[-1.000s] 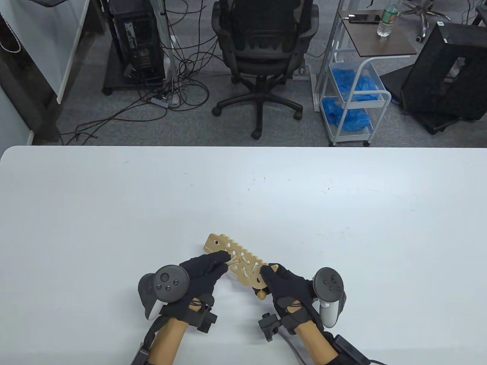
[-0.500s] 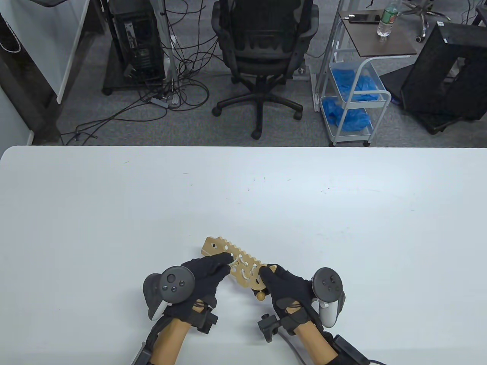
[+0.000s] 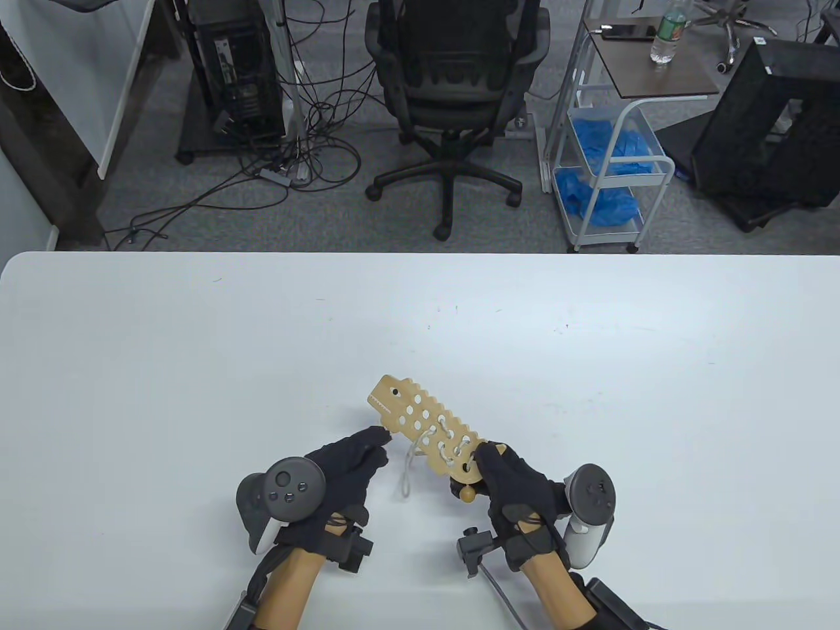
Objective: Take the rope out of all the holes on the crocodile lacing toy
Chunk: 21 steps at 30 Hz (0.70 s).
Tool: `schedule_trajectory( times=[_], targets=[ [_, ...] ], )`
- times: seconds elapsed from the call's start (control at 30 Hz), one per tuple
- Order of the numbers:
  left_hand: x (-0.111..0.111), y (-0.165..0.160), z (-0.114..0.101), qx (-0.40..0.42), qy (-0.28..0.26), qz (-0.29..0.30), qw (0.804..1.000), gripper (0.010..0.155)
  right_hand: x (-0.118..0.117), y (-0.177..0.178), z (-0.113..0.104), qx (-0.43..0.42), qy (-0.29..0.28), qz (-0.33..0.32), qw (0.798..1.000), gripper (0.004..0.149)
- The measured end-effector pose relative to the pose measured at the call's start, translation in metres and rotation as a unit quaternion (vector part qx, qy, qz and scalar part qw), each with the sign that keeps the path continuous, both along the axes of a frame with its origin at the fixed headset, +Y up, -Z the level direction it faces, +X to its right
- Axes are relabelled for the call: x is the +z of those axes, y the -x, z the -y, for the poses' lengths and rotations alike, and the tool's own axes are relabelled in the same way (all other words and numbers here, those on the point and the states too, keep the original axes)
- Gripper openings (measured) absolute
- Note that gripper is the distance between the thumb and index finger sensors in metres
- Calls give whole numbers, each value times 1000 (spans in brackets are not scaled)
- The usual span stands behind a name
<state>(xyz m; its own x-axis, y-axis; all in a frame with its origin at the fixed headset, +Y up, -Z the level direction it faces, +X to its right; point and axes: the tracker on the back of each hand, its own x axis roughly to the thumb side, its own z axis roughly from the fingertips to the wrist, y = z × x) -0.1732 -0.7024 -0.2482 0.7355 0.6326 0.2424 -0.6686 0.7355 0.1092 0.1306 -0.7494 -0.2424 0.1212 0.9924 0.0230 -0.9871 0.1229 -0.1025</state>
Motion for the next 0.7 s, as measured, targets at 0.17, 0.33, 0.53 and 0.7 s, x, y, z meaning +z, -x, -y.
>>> schedule_trajectory(
  times=[0.17, 0.33, 0.53, 0.7],
  targets=[
    [0, 0, 1, -1, 2, -6, 1000, 45, -1, -3, -2, -42, -2, -8, 999, 51],
    [-1, 0, 2, 12, 9, -2, 1000, 48, -2, -2, -4, -80, -8, -30, 996, 51],
    [-3, 0, 6, 59, 27, 26, 998, 49, -3, 2, -5, -120, -16, -65, 991, 51],
    [-4, -4, 8, 78, 41, 58, 994, 49, -4, 8, -6, -134, -22, -99, 986, 51]
  ],
)
